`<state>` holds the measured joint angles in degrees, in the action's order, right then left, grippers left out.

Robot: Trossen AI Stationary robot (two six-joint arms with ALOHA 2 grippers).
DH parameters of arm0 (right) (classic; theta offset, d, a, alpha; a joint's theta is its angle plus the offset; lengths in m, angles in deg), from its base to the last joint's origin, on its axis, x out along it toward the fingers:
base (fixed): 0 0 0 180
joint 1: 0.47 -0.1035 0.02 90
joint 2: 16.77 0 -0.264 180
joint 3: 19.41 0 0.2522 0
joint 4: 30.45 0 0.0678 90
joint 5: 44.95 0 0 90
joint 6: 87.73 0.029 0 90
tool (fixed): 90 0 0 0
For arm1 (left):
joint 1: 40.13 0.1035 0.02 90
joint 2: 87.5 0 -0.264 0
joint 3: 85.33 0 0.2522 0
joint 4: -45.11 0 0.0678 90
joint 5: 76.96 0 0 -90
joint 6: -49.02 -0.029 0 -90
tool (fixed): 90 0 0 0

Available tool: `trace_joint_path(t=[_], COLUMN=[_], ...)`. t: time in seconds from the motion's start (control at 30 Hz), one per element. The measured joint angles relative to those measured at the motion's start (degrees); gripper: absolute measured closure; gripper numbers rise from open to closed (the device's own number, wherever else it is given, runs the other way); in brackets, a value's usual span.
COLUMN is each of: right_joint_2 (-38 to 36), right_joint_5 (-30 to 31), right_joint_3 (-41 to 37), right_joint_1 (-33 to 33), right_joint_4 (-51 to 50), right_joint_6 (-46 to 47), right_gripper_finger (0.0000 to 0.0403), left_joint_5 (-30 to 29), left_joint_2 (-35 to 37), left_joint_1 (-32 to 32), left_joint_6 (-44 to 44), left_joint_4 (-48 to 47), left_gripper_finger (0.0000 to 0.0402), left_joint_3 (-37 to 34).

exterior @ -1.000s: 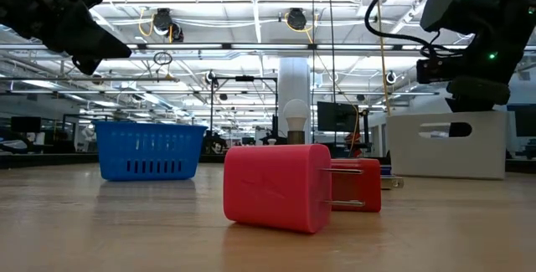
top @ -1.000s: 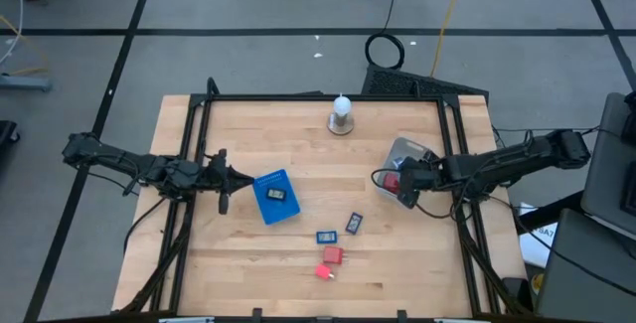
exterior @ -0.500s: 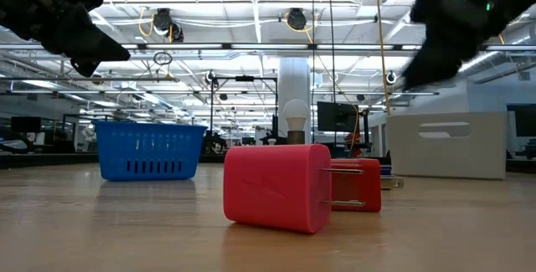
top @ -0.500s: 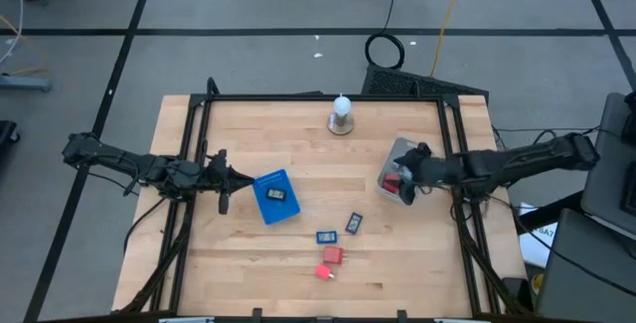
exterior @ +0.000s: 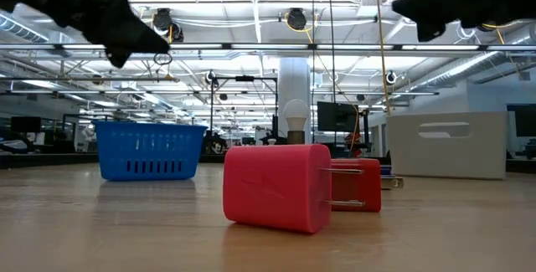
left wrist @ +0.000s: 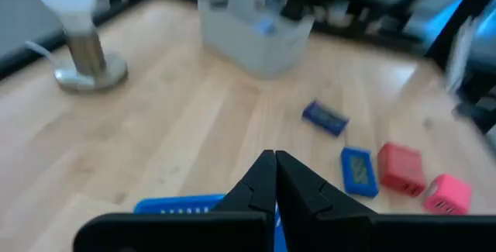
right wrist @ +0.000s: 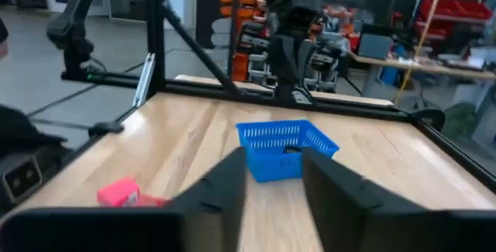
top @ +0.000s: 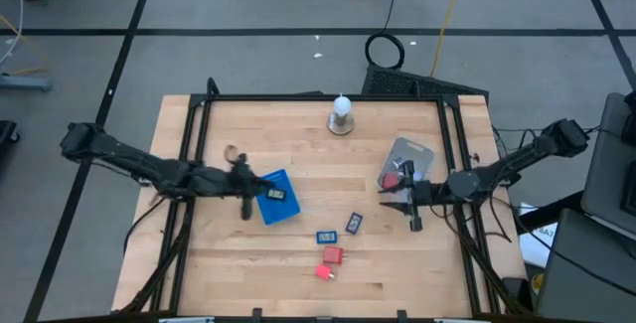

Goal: Pick & Place Office items
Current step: Put the dark blue digital timer into the blue bin

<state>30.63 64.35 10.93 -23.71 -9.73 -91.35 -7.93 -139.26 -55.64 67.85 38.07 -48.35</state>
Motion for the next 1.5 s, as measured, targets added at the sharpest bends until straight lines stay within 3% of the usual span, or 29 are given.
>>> trace_joint_path(t=[0.07,0.17,0.23,0.4,0.53,0.7,0.87,1.07,1.3,1.5], right_joint_2=[0.1,-1.4,-2.9,-7.0,-9.6,-10.2,-10.3,-10.3,-10.2,-10.3], right_joint_5=[0.1,0.1,0.1,0.2,0.2,0.0,0.0,0.0,0.0,-0.1], right_joint_3=[-2.9,-7.1,-9.7,-13.7,-13.9,-14.0,-14.0,-14.1,-14.1,-14.2], right_joint_1=[-0.8,-0.9,-0.8,-0.7,-0.7,-0.8,-0.8,-0.8,-0.8,-0.8], right_joint_4=[4.7,11.2,13.4,14.2,13.5,10.7,10.2,10.2,9.1,8.5], right_joint_6=[-1.8,-2.9,-2.8,-1.9,-2.0,-1.1,1.5,1.5,2.4,2.8], right_gripper_finger=[0.0323,0.0379,0.0396,0.0383,0.0387,0.0400,0.0400,0.0397,0.0398,0.0398], left_joint_5=[1.0,7.1,11.1,17.6,27.7,27.2,27.1,25.6,25.7,26.0], left_joint_2=[-6.4,-15.6,-21.2,-33.5,-42.5,-52.6,-62.1,-71.5,-77.1,-77.6], left_joint_1=[0.0,1.3,2.2,4.3,6.1,6.8,8.6,8.8,8.9,8.3], left_joint_6=[1.0,3.0,3.4,-2.0,-5.4,-11.3,-11.4,-21.6,-30.9,-32.2], left_joint_4=[-3.1,-8.3,-10.2,-11.7,-16.5,-23.4,-28.5,-34.1,-35.4,-35.1], left_gripper_finger=[0.0399,0.0394,0.0393,0.0392,0.0391,0.0372,0.0309,0.0208,0.0087,0.0011], left_joint_3=[5.2,13.3,18.4,31.0,42.0,54.8,66.7,76.6,79.7,79.8])
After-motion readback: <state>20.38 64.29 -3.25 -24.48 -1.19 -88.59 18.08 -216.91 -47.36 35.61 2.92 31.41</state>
